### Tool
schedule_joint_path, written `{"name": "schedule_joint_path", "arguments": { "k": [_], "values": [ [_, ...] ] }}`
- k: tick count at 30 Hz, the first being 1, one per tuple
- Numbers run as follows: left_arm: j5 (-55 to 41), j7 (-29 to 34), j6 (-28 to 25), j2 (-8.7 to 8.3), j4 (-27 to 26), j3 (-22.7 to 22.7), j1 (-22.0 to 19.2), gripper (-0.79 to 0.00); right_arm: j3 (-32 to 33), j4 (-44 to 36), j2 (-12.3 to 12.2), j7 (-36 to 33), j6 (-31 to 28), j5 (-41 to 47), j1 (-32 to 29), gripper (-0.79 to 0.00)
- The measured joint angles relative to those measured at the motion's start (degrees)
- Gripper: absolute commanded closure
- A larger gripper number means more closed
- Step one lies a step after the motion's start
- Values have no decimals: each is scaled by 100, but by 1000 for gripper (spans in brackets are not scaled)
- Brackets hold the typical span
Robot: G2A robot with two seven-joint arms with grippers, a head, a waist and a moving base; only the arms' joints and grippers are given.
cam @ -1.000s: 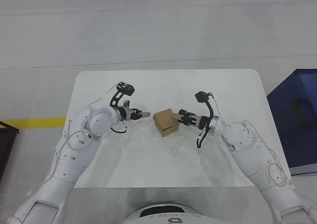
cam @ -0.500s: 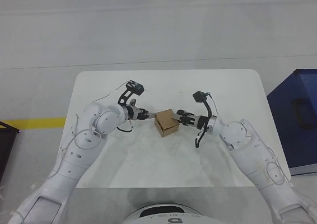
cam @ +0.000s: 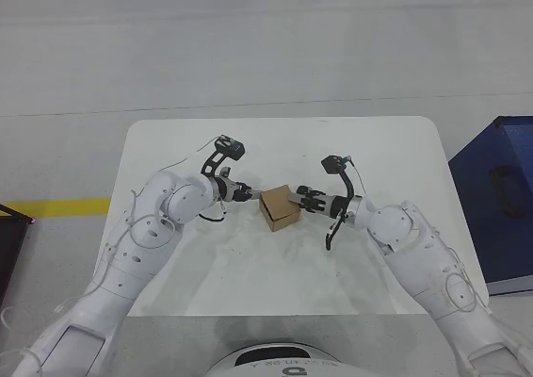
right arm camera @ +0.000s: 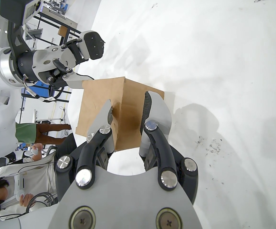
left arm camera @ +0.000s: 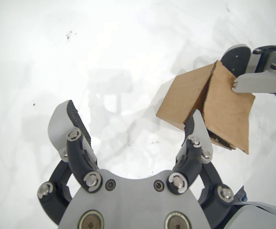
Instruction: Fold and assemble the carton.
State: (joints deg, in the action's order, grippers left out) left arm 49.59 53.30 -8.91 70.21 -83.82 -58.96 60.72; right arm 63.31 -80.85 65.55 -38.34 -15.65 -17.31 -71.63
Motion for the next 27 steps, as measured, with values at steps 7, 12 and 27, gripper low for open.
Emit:
{"name": "schedule_joint_path", "arguments": {
  "k": [7,12,27],
  "values": [
    [61,-47,42,-60,-166,-176,203,-785,-84,-35,16,122,164,-171,4,-271],
    [-7,-147,-92,-122,-417,-386,428,-785,-86,-53,17,185,144,-191,-13,-289],
    [-36,-114,-300,-178,-699,-401,560,-785,7,-139,-11,229,6,-170,-123,-286]
  ]
}}
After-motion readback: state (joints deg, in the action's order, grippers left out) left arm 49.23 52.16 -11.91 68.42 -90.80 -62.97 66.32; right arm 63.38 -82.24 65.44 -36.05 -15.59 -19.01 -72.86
